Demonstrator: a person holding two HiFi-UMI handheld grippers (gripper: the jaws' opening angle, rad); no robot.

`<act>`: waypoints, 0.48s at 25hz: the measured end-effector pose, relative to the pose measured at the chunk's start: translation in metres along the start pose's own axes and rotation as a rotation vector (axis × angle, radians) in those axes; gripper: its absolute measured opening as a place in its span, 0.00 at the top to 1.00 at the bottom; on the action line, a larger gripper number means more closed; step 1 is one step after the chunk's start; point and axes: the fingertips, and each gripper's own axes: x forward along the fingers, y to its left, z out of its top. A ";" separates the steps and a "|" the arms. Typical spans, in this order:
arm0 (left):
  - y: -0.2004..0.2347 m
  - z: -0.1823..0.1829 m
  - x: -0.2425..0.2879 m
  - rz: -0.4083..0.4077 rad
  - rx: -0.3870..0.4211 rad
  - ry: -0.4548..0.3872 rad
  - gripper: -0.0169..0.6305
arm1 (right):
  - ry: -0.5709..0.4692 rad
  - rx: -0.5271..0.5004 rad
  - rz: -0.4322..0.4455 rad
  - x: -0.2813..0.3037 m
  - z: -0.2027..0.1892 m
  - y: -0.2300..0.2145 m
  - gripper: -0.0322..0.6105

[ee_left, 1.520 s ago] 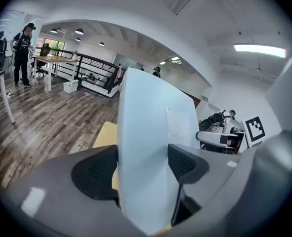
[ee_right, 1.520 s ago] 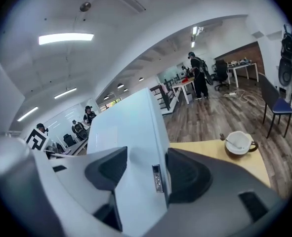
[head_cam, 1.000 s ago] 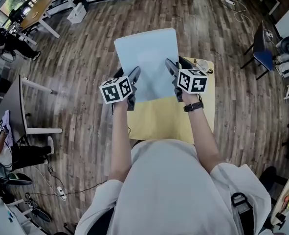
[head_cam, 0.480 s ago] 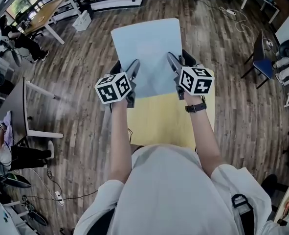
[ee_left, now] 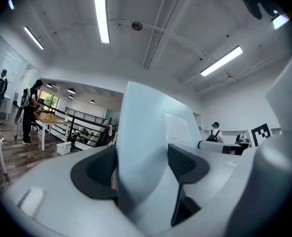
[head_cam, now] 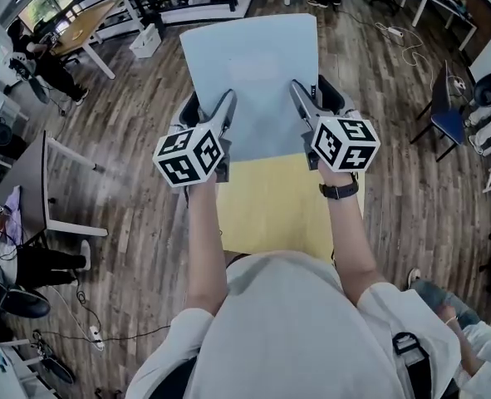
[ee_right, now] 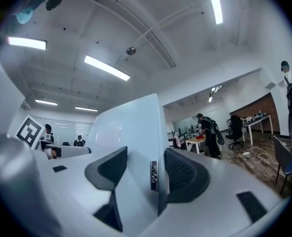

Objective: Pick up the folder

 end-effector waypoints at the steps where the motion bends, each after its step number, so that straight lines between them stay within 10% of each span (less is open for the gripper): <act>1: 0.001 0.005 -0.002 0.003 0.006 -0.012 0.47 | -0.006 -0.009 -0.001 0.000 0.004 0.002 0.58; 12: -0.007 0.021 -0.007 0.007 0.039 -0.054 0.47 | -0.038 -0.024 -0.009 -0.005 0.018 0.004 0.59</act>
